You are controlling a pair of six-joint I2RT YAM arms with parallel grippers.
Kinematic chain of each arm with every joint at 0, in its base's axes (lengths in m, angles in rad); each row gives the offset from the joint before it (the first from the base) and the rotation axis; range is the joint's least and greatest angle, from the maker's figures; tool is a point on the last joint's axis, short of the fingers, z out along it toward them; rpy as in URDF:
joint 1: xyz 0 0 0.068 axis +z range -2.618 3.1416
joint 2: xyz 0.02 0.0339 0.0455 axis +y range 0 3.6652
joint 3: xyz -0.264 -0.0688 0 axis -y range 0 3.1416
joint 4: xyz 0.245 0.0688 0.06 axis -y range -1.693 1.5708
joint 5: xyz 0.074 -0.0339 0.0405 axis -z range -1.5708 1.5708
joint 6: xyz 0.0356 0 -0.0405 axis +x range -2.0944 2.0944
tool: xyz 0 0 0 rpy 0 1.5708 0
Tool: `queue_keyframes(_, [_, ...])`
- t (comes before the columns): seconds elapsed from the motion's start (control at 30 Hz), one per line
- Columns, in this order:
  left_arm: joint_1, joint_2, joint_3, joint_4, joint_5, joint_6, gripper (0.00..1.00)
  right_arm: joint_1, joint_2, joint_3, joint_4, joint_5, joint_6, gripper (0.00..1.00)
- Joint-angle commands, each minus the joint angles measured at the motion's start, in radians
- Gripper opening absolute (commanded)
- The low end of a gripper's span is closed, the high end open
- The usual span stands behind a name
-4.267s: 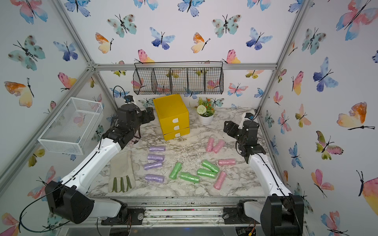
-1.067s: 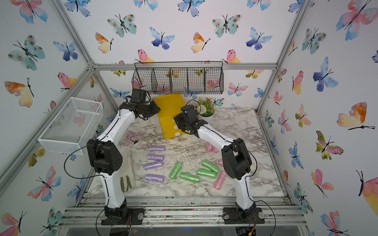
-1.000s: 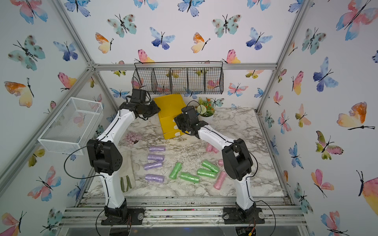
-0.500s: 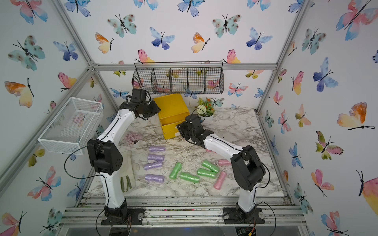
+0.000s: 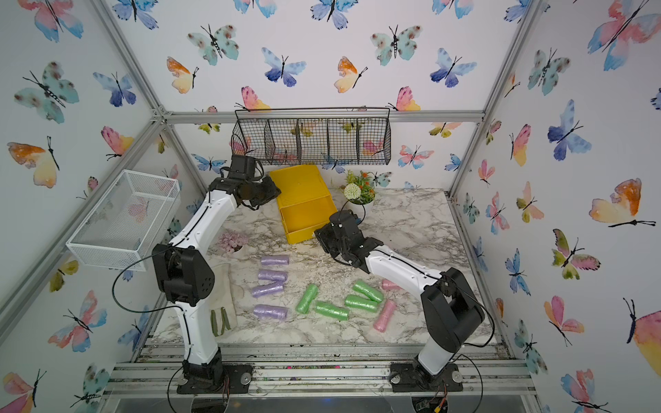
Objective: Sort the rolls of trash bags by color and place them into the drawer
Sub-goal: Open the drawer in the storage box.
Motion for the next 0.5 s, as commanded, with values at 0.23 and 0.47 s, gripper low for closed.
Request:
queue_keyframes(0.23, [0.004,0.043,-0.002,-0.038,0.003,0.012,0.28,0.03,-0.03,-0.045,-0.159,0.019,-0.029,0.27])
queue_keyframes(0.47, [0.006,0.044,0.001,-0.042,0.003,0.014,0.28,0.031,-0.049,-0.054,-0.156,0.032,-0.03,0.27])
